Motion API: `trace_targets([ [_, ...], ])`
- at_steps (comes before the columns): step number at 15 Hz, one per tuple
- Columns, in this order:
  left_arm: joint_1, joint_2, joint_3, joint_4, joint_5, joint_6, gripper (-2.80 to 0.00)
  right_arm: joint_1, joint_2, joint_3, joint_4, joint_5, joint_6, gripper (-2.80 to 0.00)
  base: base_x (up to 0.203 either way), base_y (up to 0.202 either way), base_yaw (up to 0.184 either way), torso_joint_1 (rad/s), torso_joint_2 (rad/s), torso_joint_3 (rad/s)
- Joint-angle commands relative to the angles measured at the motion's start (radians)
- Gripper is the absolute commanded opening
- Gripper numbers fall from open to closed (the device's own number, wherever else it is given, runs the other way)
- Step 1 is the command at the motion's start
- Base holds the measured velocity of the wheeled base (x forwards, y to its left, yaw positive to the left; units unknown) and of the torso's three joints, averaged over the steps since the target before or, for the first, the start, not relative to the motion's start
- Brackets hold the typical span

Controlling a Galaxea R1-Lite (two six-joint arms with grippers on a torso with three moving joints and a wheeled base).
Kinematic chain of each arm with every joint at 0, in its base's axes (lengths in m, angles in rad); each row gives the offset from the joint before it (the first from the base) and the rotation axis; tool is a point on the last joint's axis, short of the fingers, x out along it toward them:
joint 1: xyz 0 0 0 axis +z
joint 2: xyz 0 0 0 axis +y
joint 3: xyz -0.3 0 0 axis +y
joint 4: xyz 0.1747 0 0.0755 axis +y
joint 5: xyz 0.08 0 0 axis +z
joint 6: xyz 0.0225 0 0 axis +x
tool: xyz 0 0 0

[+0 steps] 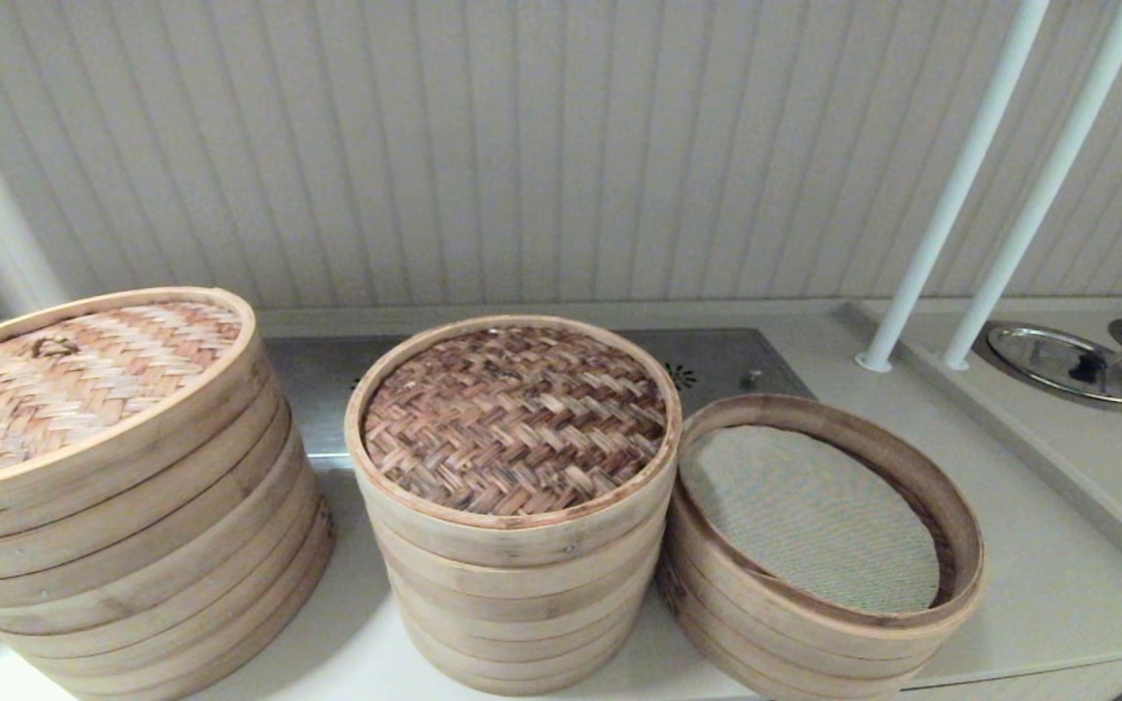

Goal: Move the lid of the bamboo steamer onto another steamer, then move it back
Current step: Pick up the steamer

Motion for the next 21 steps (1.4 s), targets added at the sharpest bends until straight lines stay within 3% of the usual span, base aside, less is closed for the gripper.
trace_targets([
  [1,0.000,0.000,0.000,0.000,0.000,0.001,-2.80,0.000,-0.002,-0.006,0.009,0.002,-0.003,-2.80,0.000,0.000,0.000,0.000,0.00,0.000],
  [4,0.000,0.000,0.000,0.000,-0.001,0.001,-2.80,-0.001,-0.002,-0.026,0.043,0.002,-0.003,-2.80,0.000,0.000,0.000,0.000,0.00,0.000],
  [9,0.000,0.000,0.000,0.000,0.000,0.001,-2.80,-0.001,0.072,-0.278,0.234,0.077,0.005,-2.80,0.000,0.000,0.000,0.000,0.00,0.000],
  [13,0.000,0.000,0.000,0.000,-0.001,0.001,-2.80,0.014,0.463,-0.462,0.138,0.105,0.005,-2.80,0.000,0.000,0.000,0.000,0.00,0.000],
  [17,0.000,0.000,0.000,0.000,0.000,0.001,-2.80,0.063,0.897,-0.859,0.077,0.145,0.004,-2.80,0.000,0.000,0.000,0.000,0.00,0.000],
  [19,0.000,0.000,0.000,0.001,0.000,0.001,-2.80,0.127,1.077,-1.032,0.068,0.160,0.007,-2.80,0.000,0.000,0.000,0.000,0.00,0.000],
  [21,0.000,0.000,0.000,0.001,0.000,0.001,-2.80,0.245,1.225,-1.167,0.081,0.167,0.021,-2.80,0.000,0.000,0.000,0.000,0.00,0.000],
])
